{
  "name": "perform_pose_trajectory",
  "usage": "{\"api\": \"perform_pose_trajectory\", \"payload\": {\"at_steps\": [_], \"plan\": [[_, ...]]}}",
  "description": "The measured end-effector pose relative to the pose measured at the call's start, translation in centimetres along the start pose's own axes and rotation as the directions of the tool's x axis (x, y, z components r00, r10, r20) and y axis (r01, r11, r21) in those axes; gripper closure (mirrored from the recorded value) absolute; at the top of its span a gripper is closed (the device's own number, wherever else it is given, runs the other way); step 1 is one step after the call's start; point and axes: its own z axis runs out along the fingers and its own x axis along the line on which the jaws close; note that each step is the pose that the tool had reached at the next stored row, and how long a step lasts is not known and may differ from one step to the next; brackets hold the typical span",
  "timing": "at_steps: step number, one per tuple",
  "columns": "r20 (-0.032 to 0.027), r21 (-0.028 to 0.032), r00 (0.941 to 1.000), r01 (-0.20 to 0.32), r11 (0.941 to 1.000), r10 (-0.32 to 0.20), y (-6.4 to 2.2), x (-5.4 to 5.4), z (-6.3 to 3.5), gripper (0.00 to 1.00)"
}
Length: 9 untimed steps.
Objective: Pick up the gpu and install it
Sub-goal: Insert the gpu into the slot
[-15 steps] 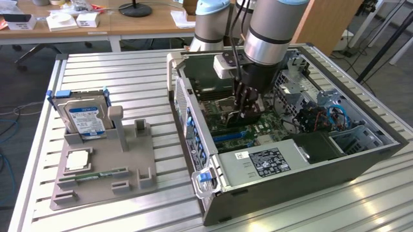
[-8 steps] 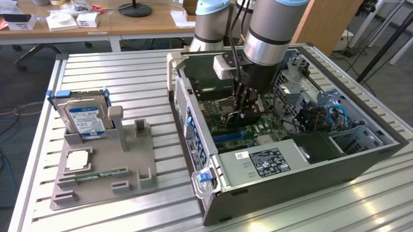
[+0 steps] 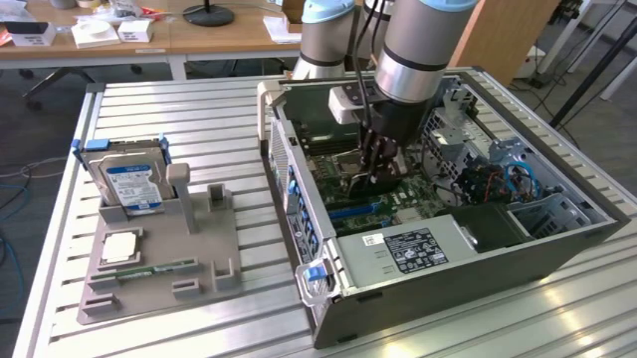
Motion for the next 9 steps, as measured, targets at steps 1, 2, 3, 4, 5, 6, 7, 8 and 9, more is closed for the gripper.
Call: {"api": "perform_pose_trajectory", "payload": {"at_steps": [1,2,3,4,5,6,7,8,9], "plan": [[0.0000,0.0000,1.0000,0.000,1.0000,0.000,0.00,0.00,0.05,0.74],[-0.0001,-0.0001,1.0000,0.000,1.0000,0.000,0.00,0.00,0.09,0.74],[-0.0002,-0.0001,1.0000,0.000,1.0000,0.000,0.00,0.01,0.10,0.74],[-0.0003,-0.0001,1.0000,0.000,1.0000,0.000,0.00,0.01,0.10,0.74],[-0.0003,-0.0001,1.0000,0.000,1.0000,0.000,0.00,0.01,0.10,0.74],[-0.0003,-0.0001,1.0000,0.000,1.0000,0.000,0.00,0.01,0.09,0.74],[-0.0001,0.0000,1.0000,0.000,1.0000,0.000,0.00,0.00,0.02,0.74],[0.0000,0.0000,1.0000,0.000,1.0000,0.000,-0.01,-0.01,-0.20,0.74],[0.0000,0.0000,1.0000,0.000,1.0000,0.000,-0.01,-0.02,-0.41,0.74]]}}
